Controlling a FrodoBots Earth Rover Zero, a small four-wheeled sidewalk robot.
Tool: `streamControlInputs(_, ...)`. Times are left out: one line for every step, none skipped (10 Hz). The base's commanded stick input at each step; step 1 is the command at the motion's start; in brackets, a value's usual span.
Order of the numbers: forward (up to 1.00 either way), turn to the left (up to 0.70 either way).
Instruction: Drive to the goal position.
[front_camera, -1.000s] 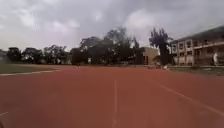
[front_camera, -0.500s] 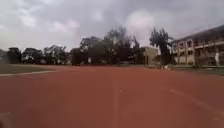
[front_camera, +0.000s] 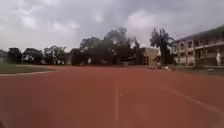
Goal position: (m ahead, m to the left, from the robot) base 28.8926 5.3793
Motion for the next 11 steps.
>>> streamControlInputs(0.45,0.00)
streamControlInputs(0.45,0.00)
streamControlInputs(0.45,0.00)
streamControlInputs(0.45,0.00)
streamControlInputs(0.45,0.00)
streamControlInputs(0.45,0.00)
streamControlInputs(0.45,0.00)
streamControlInputs(0.45,0.00)
streamControlInputs(0.45,0.00)
streamControlInputs(0.45,0.00)
streamControlInputs(0.45,0.00)
